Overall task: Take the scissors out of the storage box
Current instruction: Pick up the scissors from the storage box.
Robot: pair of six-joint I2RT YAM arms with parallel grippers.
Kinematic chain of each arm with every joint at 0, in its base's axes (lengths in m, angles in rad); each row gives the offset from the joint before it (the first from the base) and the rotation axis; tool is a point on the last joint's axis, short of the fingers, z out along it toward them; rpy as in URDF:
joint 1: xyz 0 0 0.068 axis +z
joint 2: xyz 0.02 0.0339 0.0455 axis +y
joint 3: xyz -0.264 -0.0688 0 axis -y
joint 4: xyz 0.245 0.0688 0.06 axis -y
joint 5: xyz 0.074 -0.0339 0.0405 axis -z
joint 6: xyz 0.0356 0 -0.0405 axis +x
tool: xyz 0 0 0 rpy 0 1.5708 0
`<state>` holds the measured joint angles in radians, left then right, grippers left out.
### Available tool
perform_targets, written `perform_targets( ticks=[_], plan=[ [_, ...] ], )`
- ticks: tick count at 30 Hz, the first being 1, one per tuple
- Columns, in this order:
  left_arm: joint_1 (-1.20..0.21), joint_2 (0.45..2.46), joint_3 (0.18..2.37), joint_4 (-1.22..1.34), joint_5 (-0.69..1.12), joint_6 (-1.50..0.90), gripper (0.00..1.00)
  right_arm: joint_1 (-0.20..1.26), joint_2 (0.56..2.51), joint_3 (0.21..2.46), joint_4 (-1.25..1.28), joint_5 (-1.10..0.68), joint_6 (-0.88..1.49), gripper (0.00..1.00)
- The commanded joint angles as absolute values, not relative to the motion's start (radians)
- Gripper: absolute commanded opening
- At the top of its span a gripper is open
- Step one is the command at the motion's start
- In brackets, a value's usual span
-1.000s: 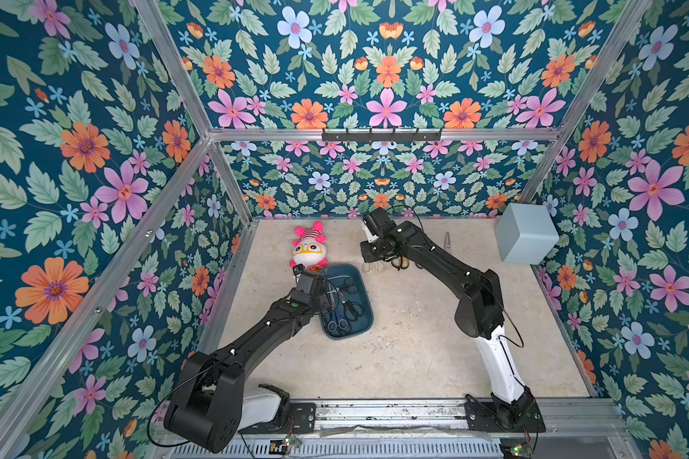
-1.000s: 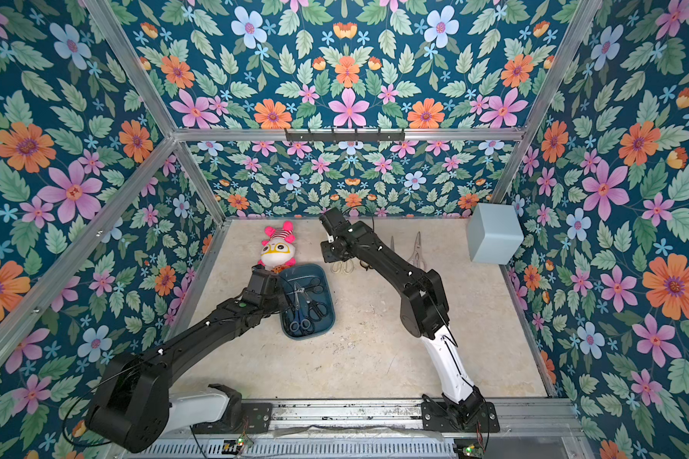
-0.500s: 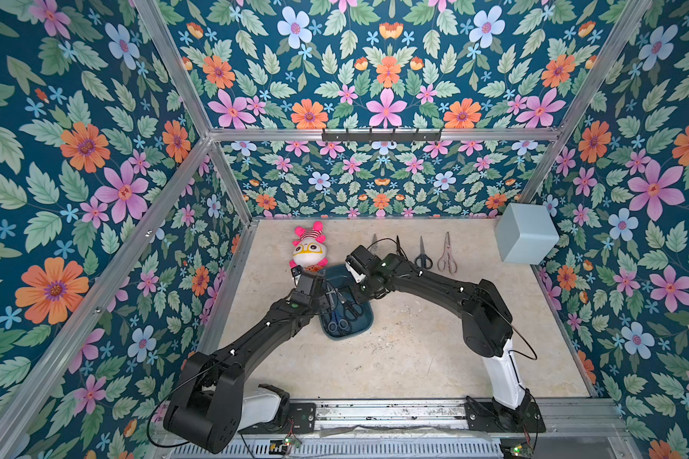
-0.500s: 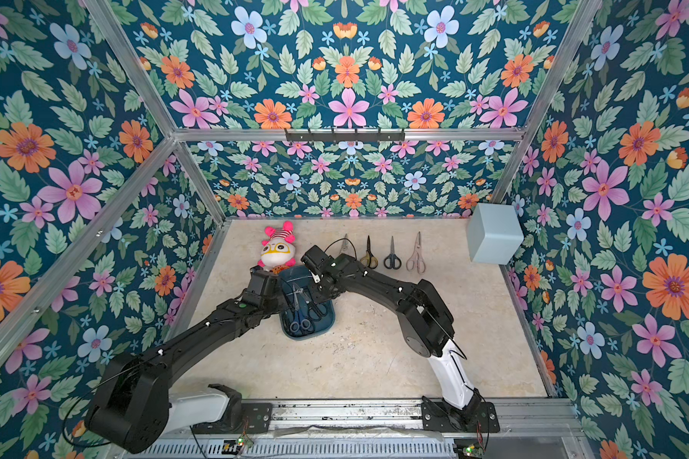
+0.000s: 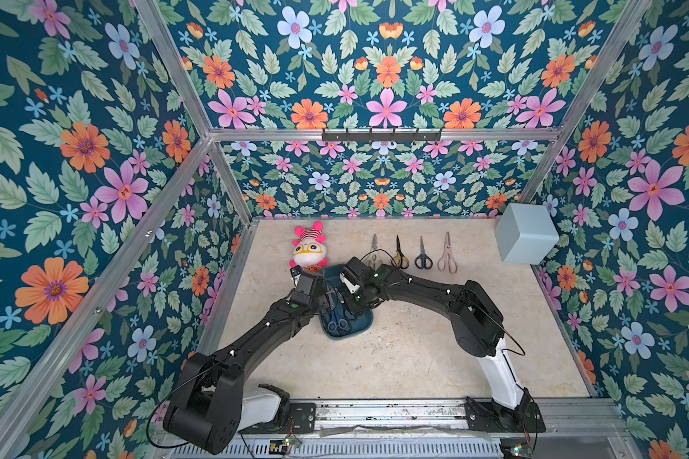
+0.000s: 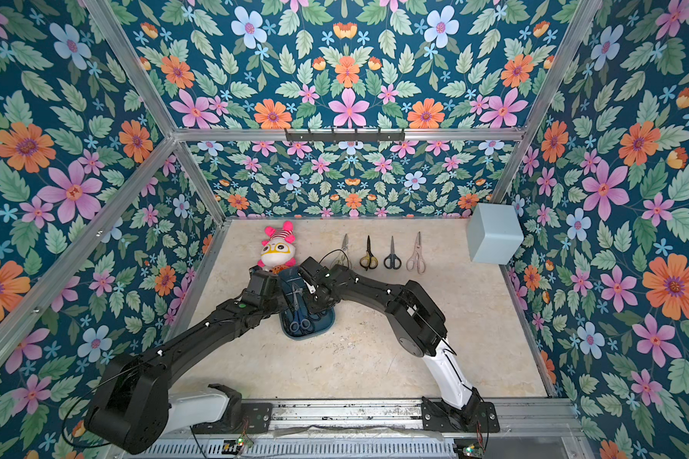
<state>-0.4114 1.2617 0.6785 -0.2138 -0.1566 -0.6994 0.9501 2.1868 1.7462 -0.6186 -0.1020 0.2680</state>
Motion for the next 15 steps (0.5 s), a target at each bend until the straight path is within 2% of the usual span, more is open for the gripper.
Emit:
perform_targets(
  ticks=[1, 15],
  plan=[
    [-0.41, 1.256, 0.68, -0.187, -0.177, -0.7, 0.0, 0.957, 2.202, 1.756, -0.634, -0.072, 0.258, 0.34],
    [-0.41, 1.252, 0.68, -0.179, -0.156, -0.703, 0.0, 0.982, 2.286, 1.82, -0.689, 0.014, 0.233, 0.33]
  ],
)
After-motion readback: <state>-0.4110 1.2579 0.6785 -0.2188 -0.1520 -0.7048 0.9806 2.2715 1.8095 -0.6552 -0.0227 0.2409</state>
